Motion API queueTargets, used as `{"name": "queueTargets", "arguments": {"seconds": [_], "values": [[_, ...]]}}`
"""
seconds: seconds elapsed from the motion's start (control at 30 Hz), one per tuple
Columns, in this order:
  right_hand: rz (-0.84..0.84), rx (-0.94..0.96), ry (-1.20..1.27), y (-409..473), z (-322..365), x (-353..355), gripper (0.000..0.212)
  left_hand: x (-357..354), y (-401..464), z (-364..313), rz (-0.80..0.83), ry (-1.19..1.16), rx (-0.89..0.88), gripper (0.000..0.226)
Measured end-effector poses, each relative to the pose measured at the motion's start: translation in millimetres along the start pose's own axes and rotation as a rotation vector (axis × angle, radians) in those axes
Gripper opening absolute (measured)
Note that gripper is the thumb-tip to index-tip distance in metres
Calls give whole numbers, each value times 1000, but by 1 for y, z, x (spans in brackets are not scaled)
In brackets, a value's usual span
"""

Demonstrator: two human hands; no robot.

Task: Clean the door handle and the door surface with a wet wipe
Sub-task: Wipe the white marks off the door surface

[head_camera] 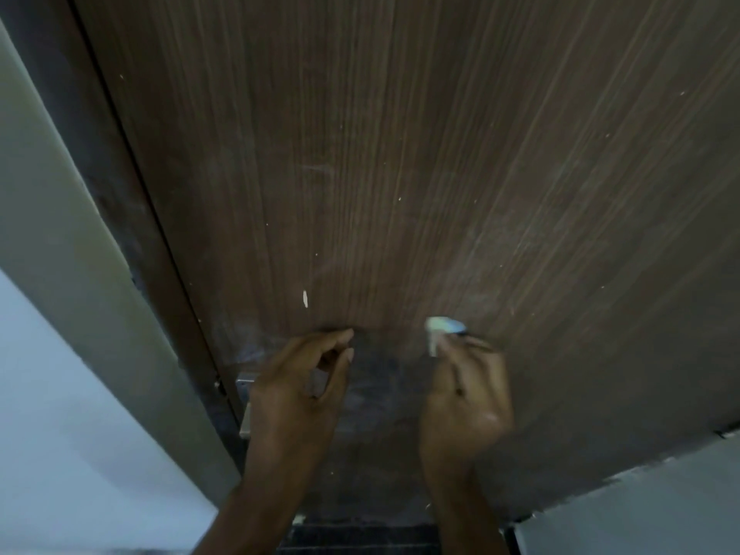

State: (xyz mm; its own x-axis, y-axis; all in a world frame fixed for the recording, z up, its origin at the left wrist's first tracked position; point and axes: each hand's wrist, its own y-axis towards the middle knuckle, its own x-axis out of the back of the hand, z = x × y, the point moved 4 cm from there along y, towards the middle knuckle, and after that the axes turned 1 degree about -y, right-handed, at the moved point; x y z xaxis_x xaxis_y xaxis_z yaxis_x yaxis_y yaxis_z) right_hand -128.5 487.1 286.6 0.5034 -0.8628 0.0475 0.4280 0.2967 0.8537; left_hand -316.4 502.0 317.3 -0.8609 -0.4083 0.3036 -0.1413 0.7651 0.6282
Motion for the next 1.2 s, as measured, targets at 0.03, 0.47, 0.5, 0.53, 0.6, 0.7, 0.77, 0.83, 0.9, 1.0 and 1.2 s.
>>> {"name": "queueTargets", "arguments": {"seconds": [0.03, 0.47, 0.5, 0.53, 0.6, 0.7, 0.77, 0.83, 0.9, 1.0, 1.2], "values": [[-83, -94, 6, 3, -4, 6, 18, 1, -1, 2, -5, 6, 7, 18], [-34, -249, -55, -26, -12, 6, 12, 4, -7, 13, 17, 41, 22, 16], [-7, -284, -72, -35, -10, 2, 15, 2, -8, 14, 36, 39, 37, 16], [25, -300, -74, -40, -5, -3, 14, 0, -8, 14, 54, 33, 49, 18], [117, -215, -30, -40, 11, -16, 4, -4, -8, 9, 73, 24, 39, 18], [191, -20, 77, -20, 29, -26, 7, -7, -6, -1, 64, 6, -9, 24], [131, -28, 83, -15, 22, -19, 6, -4, -4, -4, 48, 10, -22, 27], [77, -149, 10, -25, 4, -7, 3, 0, -4, -2, 42, 26, -11, 25], [117, -267, -84, -47, -7, -3, 1, 1, -5, 2, 52, 44, 20, 22], [202, -221, -64, -58, 9, -15, 4, -1, -8, 5, 68, 63, 38, 25], [55, -48, 21, -10, 16, -11, 3, -5, -13, 3, 85, 40, 26, 24]]}}
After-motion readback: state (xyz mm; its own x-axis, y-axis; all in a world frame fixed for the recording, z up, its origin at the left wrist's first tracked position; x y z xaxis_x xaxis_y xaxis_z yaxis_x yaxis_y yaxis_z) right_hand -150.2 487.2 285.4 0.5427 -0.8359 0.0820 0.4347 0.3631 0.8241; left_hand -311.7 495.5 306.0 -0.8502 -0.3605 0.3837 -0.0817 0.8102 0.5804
